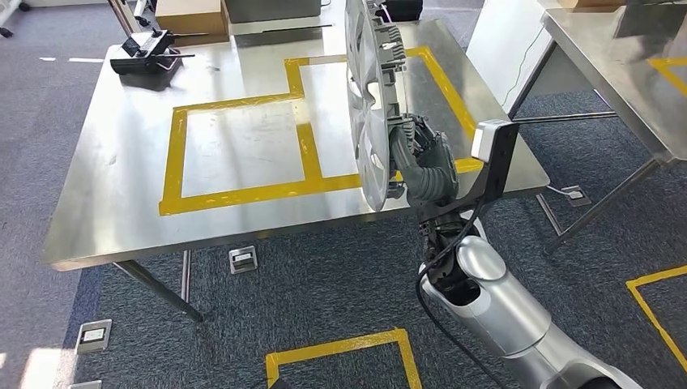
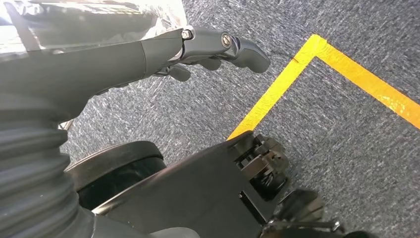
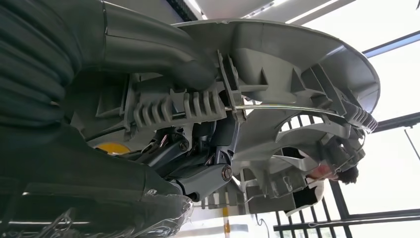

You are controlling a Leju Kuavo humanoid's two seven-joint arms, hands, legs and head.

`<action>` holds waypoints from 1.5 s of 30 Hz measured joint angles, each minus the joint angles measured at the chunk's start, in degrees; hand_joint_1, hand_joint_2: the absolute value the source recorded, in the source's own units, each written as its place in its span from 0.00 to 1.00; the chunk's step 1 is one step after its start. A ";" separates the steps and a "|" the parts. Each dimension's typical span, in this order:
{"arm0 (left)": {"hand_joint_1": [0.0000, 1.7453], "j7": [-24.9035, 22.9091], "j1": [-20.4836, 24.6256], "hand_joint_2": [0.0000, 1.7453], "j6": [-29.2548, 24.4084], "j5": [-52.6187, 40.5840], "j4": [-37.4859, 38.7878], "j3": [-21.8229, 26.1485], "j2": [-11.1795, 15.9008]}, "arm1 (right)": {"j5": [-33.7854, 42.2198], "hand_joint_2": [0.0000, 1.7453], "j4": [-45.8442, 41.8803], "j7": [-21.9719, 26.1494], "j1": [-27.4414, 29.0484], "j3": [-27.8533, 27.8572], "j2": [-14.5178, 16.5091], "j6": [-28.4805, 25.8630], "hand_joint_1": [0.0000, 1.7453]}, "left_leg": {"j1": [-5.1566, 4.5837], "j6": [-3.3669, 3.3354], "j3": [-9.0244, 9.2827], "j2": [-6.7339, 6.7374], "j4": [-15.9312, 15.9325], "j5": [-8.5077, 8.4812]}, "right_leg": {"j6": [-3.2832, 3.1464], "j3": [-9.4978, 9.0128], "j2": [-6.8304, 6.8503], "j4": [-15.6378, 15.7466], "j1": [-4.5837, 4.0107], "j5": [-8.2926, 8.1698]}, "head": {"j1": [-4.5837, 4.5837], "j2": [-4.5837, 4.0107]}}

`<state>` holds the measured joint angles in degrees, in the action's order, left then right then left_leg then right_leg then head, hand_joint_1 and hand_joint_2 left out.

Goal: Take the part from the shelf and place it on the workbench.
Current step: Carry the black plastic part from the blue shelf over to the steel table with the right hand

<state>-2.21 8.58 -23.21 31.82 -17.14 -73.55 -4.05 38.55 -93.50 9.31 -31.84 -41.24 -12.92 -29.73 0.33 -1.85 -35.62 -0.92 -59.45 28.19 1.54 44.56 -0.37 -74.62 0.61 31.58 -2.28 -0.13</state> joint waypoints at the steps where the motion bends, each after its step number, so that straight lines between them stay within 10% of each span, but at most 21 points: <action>1: 0.00 0.00 -0.04 1.00 0.03 -0.01 -0.01 -0.01 -0.01 | 0.05 1.00 0.03 0.02 0.04 0.07 0.00 -0.04 1.00 | 0.03 0.11 0.43 -0.07 -0.06 0.36 | -0.04 -0.57 0.01 2.35 0.02 -2.24 | -0.04 0.00; 4: 0.00 0.00 -0.06 1.00 0.07 -0.07 0.01 0.00 -0.03 | 0.18 1.00 0.11 0.20 -0.03 0.28 0.02 -0.10 1.00 | -0.05 0.89 1.39 -0.22 -0.36 1.56 | -0.45 -4.41 0.08 12.10 -0.20 -7.37 | -0.01 0.00; 9: 0.00 -0.01 -0.14 1.00 0.29 -0.16 0.02 -0.02 -0.16 | 0.18 1.00 0.20 0.48 0.06 0.60 0.12 -0.23 1.00 | -0.13 2.30 1.18 -0.06 -0.90 2.58 | -2.01 -5.78 -0.09 14.52 -0.23 -6.30 | 0.21 0.00; 13: 0.00 -0.01 -0.21 1.00 0.35 -0.19 0.02 -0.03 -0.21 | 0.17 1.00 0.25 0.70 0.41 0.75 0.15 -0.72 1.00 | -0.16 2.70 -5.49 0.03 -12.79 6.61 | -2.90 -6.76 0.02 14.91 -0.03 -5.65 | 0.50 0.00; 15: 0.00 -0.02 -0.35 1.00 0.38 -0.19 0.02 -0.04 -0.21 | 0.16 1.00 0.31 0.77 0.69 0.78 0.16 -1.02 1.00 | -0.15 2.89 -8.39 0.05 -15.99 5.71 | -2.92 -7.36 -0.12 14.88 -0.06 -5.15 | 0.52 0.00; 19: 0.00 -0.02 -0.32 1.00 0.39 -0.19 0.02 -0.03 -0.21 | 0.16 1.00 0.33 0.75 0.73 0.84 0.25 -1.17 1.00 | -0.35 2.33 -4.35 0.04 -4.34 -2.51 | -2.31 -9.29 -0.39 14.86 -0.10 -3.72 | 0.56 0.00; 25: 0.00 -0.15 -0.34 1.00 0.38 -0.19 0.04 -0.03 -0.27 | 0.16 1.00 0.33 0.71 0.60 1.21 0.37 -1.37 1.00 | -0.27 0.75 -2.01 0.02 -0.15 -1.36 | -0.51 -8.38 -0.18 13.14 -0.13 -2.24 | 0.58 0.00; 30: 0.00 -0.15 -0.34 1.00 0.39 -0.20 0.04 -0.02 -0.32 | 0.00 1.00 0.40 0.65 1.02 1.30 0.39 -1.63 1.00 | -0.10 0.15 -0.89 0.00 0.00 -0.41 | 0.17 0.68 -0.02 -0.82 0.04 0.77 | 0.16 0.00; 34: 0.00 -0.15 -0.37 1.00 0.40 -0.22 0.04 -0.03 -0.36 | -1.50 1.00 0.44 0.45 0.97 1.29 0.40 -2.42 1.00 | -0.12 0.81 0.67 -0.24 -0.35 1.11 | -0.26 -2.94 0.07 10.21 -0.08 -7.06 | 0.05 0.00; 39: 0.00 -0.14 -0.40 1.00 0.48 -0.35 0.04 -0.02 -0.47 | -4.34 1.00 0.52 -0.18 0.71 1.21 0.47 -4.36 1.00 | -0.21 2.21 0.84 -0.15 -0.54 2.06 | -1.74 -5.10 -0.03 14.42 -0.31 -6.78 | 0.30 0.00; 45: 0.00 -0.29 -0.46 1.00 0.32 -0.54 0.04 -0.03 -0.50 | -5.41 1.00 0.97 -0.26 0.91 1.06 0.62 -5.22 1.00 | -0.16 2.95 -8.30 0.02 -15.81 6.47 | -2.84 -6.57 -0.05 14.96 0.02 -5.89 | 0.61 0.00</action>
<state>-2.50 8.13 -22.89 31.28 -17.09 -73.58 -4.56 33.13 -92.54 9.05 -30.93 -40.19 -12.29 -34.95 0.17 1.10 -43.92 -0.91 -75.26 34.66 -1.30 37.99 -0.42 -59.65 0.63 25.69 -1.67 -0.13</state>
